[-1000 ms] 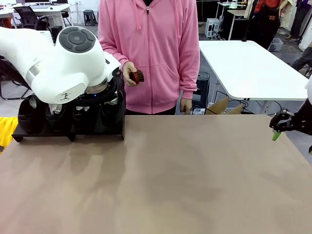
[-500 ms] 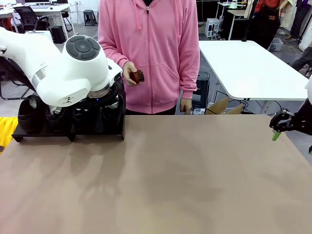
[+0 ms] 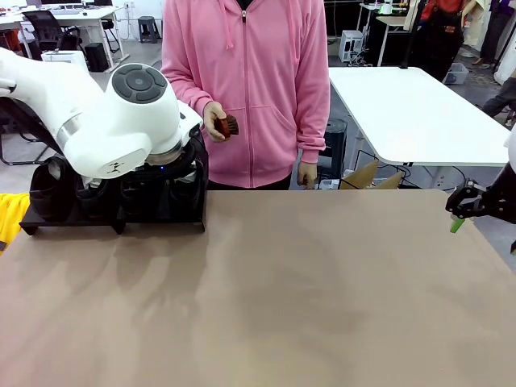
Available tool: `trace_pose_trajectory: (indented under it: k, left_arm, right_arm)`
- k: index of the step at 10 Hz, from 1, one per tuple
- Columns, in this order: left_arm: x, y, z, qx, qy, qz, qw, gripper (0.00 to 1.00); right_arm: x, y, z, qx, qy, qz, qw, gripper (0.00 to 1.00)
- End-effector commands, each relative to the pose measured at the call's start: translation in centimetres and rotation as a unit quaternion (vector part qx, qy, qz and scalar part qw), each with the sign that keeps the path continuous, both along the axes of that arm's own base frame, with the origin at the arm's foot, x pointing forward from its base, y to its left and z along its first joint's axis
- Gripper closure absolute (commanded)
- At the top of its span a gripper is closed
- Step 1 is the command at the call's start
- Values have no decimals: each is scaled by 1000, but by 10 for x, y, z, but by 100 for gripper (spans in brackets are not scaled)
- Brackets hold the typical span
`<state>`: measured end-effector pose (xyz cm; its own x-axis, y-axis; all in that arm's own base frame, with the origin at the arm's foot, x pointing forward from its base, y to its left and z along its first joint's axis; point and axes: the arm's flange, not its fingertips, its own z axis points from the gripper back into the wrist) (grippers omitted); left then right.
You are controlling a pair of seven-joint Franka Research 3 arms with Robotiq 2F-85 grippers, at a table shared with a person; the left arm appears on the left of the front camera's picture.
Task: Organize the shoes by placing them on the stand.
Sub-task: Place the Shoe from the middle of the table onto the Shoes Stand.
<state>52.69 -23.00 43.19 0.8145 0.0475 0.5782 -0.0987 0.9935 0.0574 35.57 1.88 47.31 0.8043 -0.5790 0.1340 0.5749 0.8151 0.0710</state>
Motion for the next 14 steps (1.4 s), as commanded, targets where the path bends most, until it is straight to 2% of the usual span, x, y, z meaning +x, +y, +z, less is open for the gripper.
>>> trace_pose_trajectory:
  k: [1, 7, 10, 12, 14]
  left_arm:
    - [8, 2, 3, 6, -12, 4, 1000, 100]
    - [14, 3, -1, 45, -16, 18, 999, 100]
    - [17, 5, 0, 45, -15, 22, 999, 44]
    - [18, 5, -1, 43, -14, 22, 999, 14]
    - [18, 3, 0, 41, -19, 24, 999, 14]
  right_arm:
    - [0, 0, 1, 1, -2, 1, 1000, 0]
    - [0, 0, 1, 1, -2, 1, 1000, 0]
    - [0, 0, 1, 1, -2, 1, 1000, 0]
    - [0, 0, 1, 1, -2, 1, 1000, 0]
    - [0, 0, 1, 1, -2, 1, 1000, 0]
